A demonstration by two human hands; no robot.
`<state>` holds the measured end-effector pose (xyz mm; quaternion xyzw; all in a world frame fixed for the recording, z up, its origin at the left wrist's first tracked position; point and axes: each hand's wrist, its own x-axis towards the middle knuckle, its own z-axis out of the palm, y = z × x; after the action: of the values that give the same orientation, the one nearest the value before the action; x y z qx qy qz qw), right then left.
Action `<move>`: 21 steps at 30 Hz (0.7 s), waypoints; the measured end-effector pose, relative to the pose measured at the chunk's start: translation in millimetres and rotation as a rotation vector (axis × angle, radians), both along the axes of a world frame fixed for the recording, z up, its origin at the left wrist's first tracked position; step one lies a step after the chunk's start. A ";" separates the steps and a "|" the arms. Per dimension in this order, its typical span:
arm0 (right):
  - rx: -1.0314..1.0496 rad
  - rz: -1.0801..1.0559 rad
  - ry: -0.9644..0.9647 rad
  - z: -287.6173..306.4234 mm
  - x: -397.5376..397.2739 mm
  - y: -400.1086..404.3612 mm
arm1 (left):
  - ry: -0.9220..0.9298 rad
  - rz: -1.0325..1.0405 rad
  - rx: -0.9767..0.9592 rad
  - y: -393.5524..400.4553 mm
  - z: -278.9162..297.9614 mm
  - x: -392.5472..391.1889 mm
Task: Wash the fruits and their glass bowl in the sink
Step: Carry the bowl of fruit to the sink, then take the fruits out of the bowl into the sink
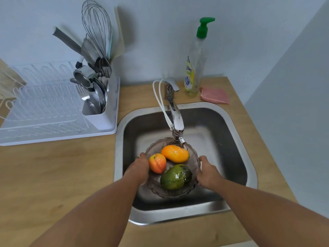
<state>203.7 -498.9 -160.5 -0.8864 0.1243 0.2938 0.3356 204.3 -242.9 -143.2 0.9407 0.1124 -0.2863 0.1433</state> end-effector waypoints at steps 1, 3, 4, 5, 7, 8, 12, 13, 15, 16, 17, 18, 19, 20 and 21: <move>0.008 -0.001 -0.005 0.0 -0.5 -0.6 | -0.002 0.010 0.005 -0.9 -2.0 -0.5; 0.009 0.000 -0.007 -2.1 0.6 -0.6 | -0.001 0.023 0.028 -1.9 -3.2 0.1; 0.005 0.015 -0.010 -2.6 1.6 -0.3 | -0.007 0.025 0.041 -2.9 -2.8 0.6; -0.013 0.039 -0.016 -2.6 2.7 -0.3 | -0.018 0.025 0.055 -4.7 -1.2 1.2; -0.077 0.109 -0.028 1.1 6.1 -0.6 | -0.059 0.022 0.098 -8.7 4.7 3.1; -0.123 0.152 -0.040 3.3 9.0 -1.6 | -0.086 0.019 0.124 -10.8 8.3 5.3; -0.238 0.237 -0.216 13.4 28.0 -7.2 | -0.208 -0.037 0.110 -21.2 22.2 20.2; -0.230 0.236 -0.250 16.2 33.5 -6.7 | -0.223 -0.064 0.094 -23.8 23.7 24.3; -0.198 0.238 -0.283 19.1 44.0 -3.2 | -0.228 -0.117 0.075 -29.7 23.3 31.2; -0.181 0.240 -0.290 18.7 48.3 -0.5 | -0.224 -0.141 0.069 -33.0 22.3 33.8; -0.163 0.240 -0.290 18.7 51.6 2.8 | -0.220 -0.165 0.066 -36.3 20.2 35.8; -0.146 0.244 -0.289 17.9 54.1 6.0 | -0.214 -0.189 0.067 -39.5 17.2 37.6; -0.141 0.251 -0.286 16.8 55.9 9.1 | -0.208 -0.211 0.069 -42.3 13.7 39.0; -0.143 0.260 -0.283 14.4 57.3 12.0 | -0.200 -0.228 0.073 -44.6 10.1 40.2; -0.151 0.273 -0.281 12.3 58.2 14.7 | -0.191 -0.237 0.076 -46.3 6.6 41.0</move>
<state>261.9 -484.2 -148.1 -0.9498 -0.0234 0.2000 0.2395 245.3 -289.2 -136.6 0.9750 -0.0030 -0.2059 0.0830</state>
